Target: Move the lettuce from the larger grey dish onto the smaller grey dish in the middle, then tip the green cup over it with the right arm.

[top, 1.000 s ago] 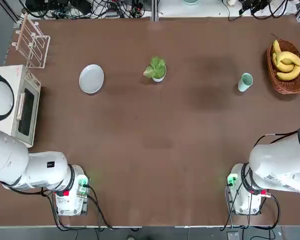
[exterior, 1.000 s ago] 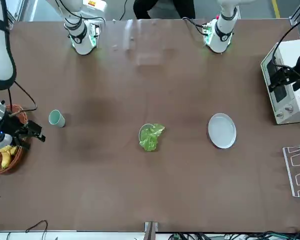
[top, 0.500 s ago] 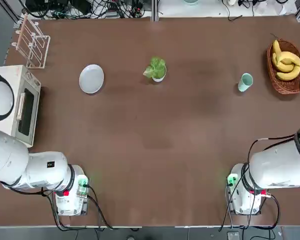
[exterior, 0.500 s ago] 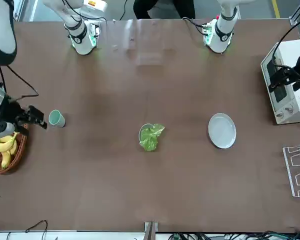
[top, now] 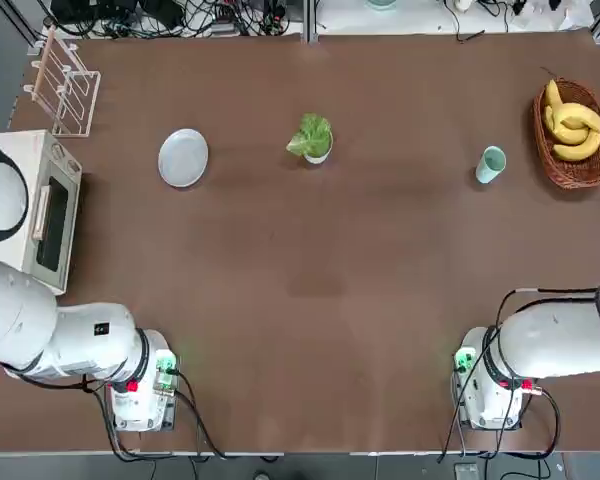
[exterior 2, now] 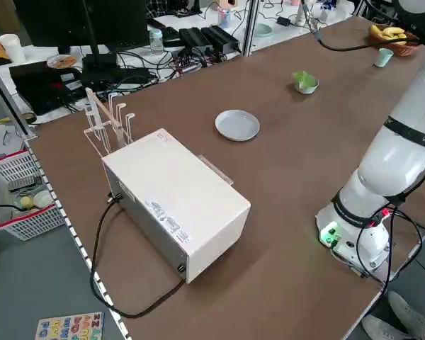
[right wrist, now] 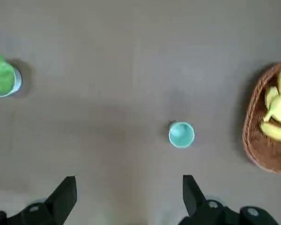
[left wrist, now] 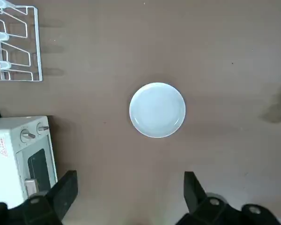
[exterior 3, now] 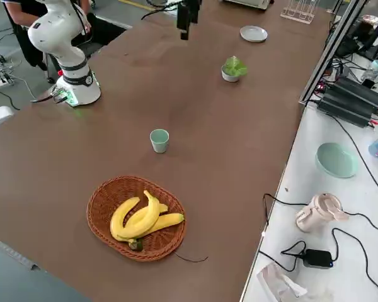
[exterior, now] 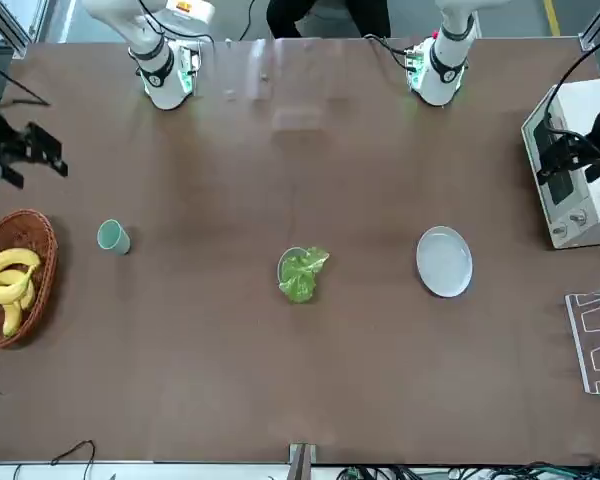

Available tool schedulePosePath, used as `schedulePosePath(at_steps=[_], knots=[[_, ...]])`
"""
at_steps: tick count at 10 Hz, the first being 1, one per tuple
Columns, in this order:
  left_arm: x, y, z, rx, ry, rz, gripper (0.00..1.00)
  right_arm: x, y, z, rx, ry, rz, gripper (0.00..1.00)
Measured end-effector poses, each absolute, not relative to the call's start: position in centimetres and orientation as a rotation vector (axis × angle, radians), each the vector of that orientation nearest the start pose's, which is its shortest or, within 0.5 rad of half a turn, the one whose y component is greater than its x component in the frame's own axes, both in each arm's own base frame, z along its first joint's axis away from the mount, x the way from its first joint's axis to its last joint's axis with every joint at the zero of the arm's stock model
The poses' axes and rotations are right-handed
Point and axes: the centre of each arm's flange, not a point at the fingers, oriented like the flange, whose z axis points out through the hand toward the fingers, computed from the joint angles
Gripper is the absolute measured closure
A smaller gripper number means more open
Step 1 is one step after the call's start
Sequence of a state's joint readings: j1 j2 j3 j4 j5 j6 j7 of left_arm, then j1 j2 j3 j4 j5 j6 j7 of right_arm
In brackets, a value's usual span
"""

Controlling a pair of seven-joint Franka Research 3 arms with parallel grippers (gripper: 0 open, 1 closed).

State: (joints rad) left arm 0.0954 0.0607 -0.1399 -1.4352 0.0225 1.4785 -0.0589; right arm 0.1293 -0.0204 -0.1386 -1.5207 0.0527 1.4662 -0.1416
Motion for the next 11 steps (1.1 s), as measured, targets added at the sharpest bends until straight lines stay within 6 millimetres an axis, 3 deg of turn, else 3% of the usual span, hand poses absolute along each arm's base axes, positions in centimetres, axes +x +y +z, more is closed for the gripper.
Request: schedulePosePath(at_steps=[3, 11], knots=[[56.4, -2.0, 64.6, -3.127, -0.026, 0.025, 0.0, 53.3, 0.7, 65.2, -3.09, -0.091, 0.068, 0.0], [56.4, -2.0, 64.6, -3.127, -0.021, 0.025, 0.0, 53.3, 0.2, 64.2, -3.092, -0.067, 0.054, 0.0]])
